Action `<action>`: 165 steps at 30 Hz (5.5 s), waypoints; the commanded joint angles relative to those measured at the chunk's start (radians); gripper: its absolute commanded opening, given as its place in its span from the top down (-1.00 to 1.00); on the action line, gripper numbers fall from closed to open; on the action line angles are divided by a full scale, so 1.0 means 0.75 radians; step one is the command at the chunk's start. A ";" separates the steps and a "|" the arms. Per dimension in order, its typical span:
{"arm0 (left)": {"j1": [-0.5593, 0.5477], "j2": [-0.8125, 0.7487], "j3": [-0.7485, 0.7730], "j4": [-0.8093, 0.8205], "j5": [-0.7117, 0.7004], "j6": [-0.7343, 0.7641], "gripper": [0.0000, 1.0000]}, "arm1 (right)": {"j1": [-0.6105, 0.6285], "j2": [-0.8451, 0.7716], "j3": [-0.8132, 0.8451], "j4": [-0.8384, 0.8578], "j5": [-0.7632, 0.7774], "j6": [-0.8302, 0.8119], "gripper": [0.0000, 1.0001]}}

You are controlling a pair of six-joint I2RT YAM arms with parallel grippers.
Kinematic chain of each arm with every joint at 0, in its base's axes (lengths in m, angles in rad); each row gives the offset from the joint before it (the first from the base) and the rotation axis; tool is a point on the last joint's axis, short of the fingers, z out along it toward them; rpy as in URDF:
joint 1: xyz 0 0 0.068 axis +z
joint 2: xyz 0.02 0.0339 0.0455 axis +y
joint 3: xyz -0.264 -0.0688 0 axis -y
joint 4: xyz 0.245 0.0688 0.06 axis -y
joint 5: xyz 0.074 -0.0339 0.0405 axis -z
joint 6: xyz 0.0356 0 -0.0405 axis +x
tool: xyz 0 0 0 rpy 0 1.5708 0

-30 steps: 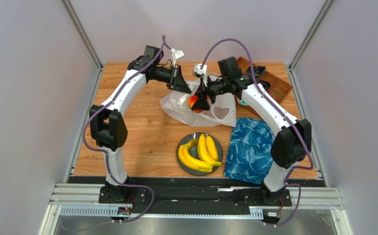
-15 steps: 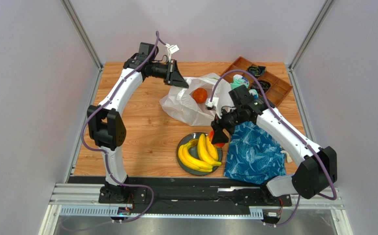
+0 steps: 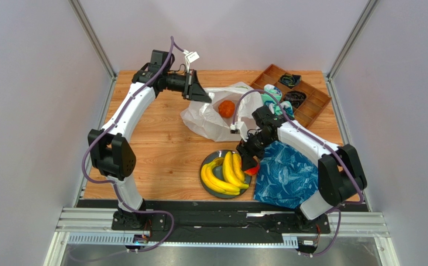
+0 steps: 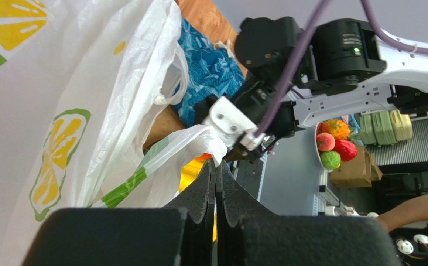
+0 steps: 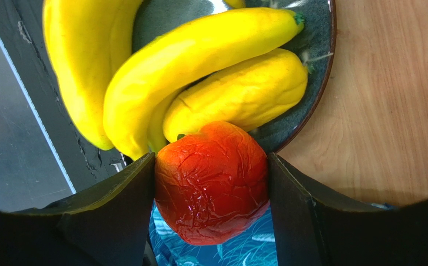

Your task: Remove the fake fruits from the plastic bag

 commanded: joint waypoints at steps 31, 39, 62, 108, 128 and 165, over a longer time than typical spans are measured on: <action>0.002 -0.026 -0.033 0.011 0.095 0.045 1.00 | -0.120 0.102 0.144 -0.032 -0.054 -0.069 -0.83; 0.000 -0.034 -0.041 0.017 0.099 0.041 1.00 | -0.122 0.118 0.132 -0.032 -0.081 -0.056 -0.65; -0.029 -0.007 -0.048 -0.154 0.065 0.202 1.00 | -0.255 0.554 0.249 -0.736 -0.547 -0.525 0.09; -0.066 -0.052 0.039 -0.250 -0.080 0.337 1.00 | -0.030 -0.678 -0.430 0.217 0.138 -0.171 -1.00; -0.066 -0.061 0.002 -0.257 -0.068 0.341 1.00 | 0.056 -0.254 -0.306 0.377 0.071 0.050 -0.30; -0.076 0.066 0.100 -0.249 -0.062 0.313 1.00 | -0.365 0.317 0.369 -0.697 -0.349 -0.576 -1.00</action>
